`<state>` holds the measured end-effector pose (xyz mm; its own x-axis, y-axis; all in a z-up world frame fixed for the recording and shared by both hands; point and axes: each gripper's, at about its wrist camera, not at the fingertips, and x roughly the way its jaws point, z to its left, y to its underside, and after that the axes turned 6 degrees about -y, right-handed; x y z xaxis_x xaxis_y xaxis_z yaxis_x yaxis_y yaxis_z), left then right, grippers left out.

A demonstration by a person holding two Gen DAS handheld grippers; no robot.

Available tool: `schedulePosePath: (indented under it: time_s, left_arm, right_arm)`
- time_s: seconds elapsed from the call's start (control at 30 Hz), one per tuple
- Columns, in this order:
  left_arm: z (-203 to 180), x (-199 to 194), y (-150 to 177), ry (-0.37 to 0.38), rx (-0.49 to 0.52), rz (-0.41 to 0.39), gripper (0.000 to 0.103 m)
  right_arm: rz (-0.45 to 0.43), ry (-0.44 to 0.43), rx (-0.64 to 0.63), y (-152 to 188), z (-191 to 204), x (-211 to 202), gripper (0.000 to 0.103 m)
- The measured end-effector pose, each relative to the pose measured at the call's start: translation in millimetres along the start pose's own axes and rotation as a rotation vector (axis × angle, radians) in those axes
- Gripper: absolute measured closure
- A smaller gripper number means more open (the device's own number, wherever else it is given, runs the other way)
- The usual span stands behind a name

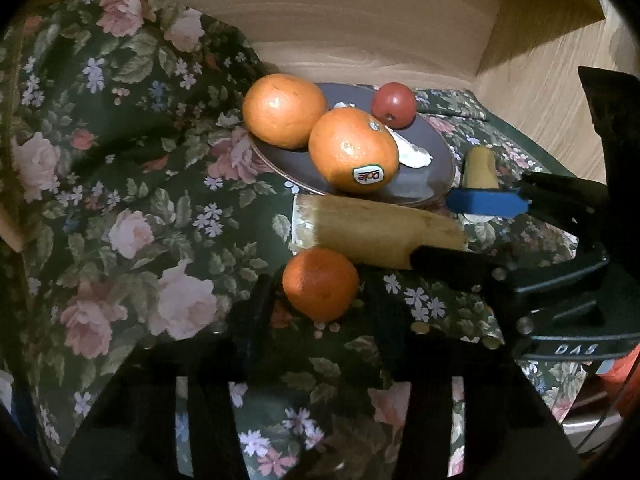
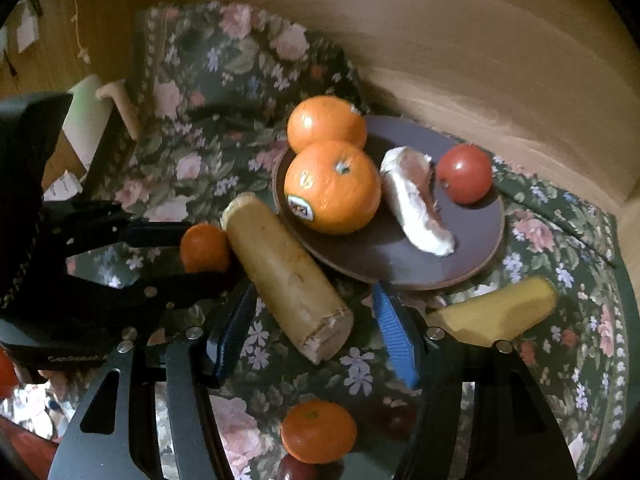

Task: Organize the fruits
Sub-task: 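Grasp the small tangerine with the left tool while the right grasps a corn cob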

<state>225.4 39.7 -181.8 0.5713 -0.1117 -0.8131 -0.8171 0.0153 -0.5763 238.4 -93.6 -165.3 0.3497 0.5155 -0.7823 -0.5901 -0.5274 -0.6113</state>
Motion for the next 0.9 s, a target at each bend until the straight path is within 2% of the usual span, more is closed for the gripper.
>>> schedulePosePath:
  time_s: [0.17,0.3,0.37,0.47,0.63,0.9]
  left_arm:
    - [-1,4,-1,0.007,-0.002,-0.006,0.066]
    - [2,-1,2,0.024,-0.017,-0.014,0.066]
    - [7,-9,6,0.024,-0.027,-0.032,0.066]
    - [14,-22,13,0.033,-0.044,-0.055,0.066]
    - [22,-40,30,0.011,-0.049,-0.082,0.066]
    - [39,-52,45,-0.019,-0.082,-0.099,0.066]
  right_arm:
    - [0.04,-0.035,-0.001,-3,0,10,0.053]
    - [0.055,-0.031,-0.011,-2,4,9,0.055]
    - [0.067,-0.052,-0.012,-1,9,4,0.062]
    - [0.083,-0.071,-0.03,2,19,0,0.067]
    - [0.104,-0.06,-0.073,-4,32,7,0.065]
    - [0.145,-0.036,-0.118,-29,43,42,0.065]
